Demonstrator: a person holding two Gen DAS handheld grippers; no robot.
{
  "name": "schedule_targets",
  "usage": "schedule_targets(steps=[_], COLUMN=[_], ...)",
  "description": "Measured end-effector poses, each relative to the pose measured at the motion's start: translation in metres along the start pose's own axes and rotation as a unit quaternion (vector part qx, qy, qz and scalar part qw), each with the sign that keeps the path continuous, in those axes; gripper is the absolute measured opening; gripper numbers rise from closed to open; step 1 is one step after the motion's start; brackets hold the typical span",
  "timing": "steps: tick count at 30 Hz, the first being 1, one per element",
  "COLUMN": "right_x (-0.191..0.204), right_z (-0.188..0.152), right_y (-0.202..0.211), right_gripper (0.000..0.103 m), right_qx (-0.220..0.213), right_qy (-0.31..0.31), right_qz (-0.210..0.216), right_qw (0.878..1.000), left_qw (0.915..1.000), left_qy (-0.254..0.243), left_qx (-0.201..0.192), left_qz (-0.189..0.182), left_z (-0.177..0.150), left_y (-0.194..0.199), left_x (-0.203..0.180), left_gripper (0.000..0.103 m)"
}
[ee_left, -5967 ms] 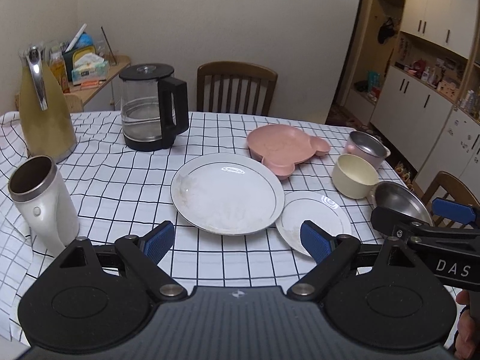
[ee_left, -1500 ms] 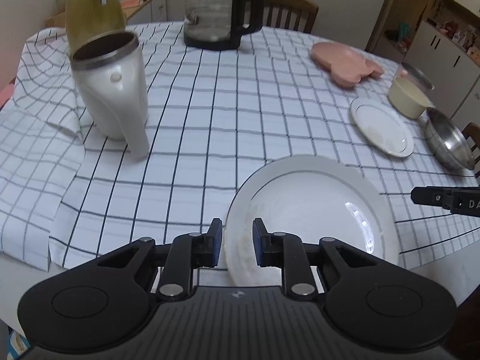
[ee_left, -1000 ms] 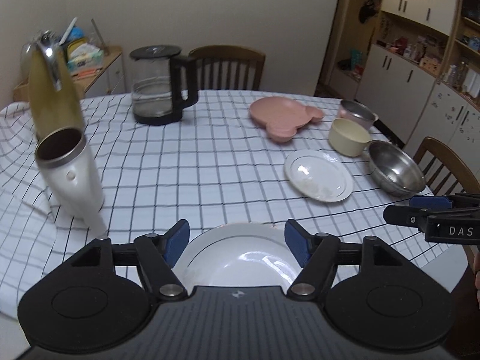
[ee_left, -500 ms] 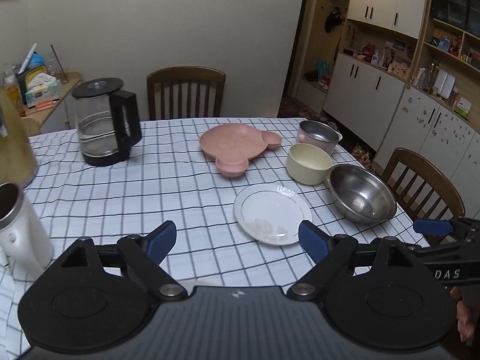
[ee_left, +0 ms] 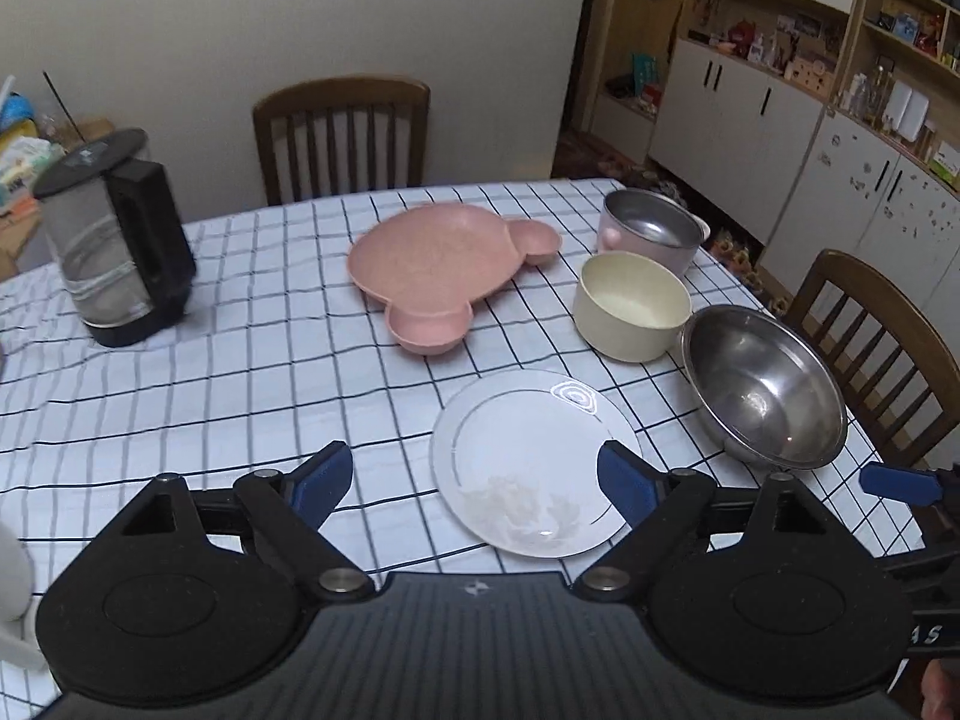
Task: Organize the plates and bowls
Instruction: 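Move the left tool to the small white plate rim and close on it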
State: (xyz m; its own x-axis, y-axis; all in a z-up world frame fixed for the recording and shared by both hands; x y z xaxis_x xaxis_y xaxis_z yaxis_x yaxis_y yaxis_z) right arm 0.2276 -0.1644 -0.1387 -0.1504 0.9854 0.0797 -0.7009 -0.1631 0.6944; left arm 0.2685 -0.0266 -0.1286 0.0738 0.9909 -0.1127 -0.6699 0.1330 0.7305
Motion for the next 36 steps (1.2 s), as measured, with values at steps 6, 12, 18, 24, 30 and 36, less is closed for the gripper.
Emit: schedule_targets(steps=[6, 12, 18, 24, 30, 36], right_x=[-0.003, 0.001, 0.002, 0.0, 0.002, 0.005], right_z=[0.007, 0.008, 0.005, 0.005, 0.008, 0.007], right_y=[-0.035, -0.07, -0.103, -0.129, -0.143, -0.145], right_gripper=[0.103, 0.102, 0.098, 0.088, 0.079, 0.072], right_qx=[0.021, 0.05, 0.086, 0.111, 0.121, 0.121], right_qy=[0.006, 0.01, 0.006, -0.005, -0.003, 0.004], right_qz=[0.004, 0.015, 0.034, 0.044, 0.058, 0.05], right_qw=[1.0, 0.999, 0.996, 0.993, 0.991, 0.991], left_qw=[0.9995, 0.9985, 0.9967, 0.9937, 0.9905, 0.9889], left_qy=[0.003, -0.002, 0.015, 0.041, 0.052, 0.063], left_qx=[0.033, 0.054, 0.077, 0.104, 0.127, 0.135], left_qz=[0.003, 0.011, 0.022, 0.01, 0.004, -0.006], left_z=[0.008, 0.013, 0.012, 0.007, 0.001, -0.004], left_y=[-0.04, -0.079, -0.111, -0.137, -0.151, -0.156], left_x=[-0.002, 0.003, 0.014, 0.022, 0.032, 0.038], left_gripper=[0.089, 0.089, 0.089, 0.086, 0.063, 0.054])
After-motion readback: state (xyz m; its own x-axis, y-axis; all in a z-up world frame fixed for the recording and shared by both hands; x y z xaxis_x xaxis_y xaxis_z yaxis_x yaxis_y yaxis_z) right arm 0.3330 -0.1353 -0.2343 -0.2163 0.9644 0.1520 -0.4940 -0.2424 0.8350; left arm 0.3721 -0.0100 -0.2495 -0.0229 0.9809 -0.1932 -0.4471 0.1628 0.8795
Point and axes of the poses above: each gripper's, at about its wrist camera, not at the fingertips, and y roughly against the way its jaws point, x to its left, z to its top, the point moved 9 cm from there along -y, roughly the way its jaws point, and after that the axes turned 1 degree about y, right-handed, at the moved point
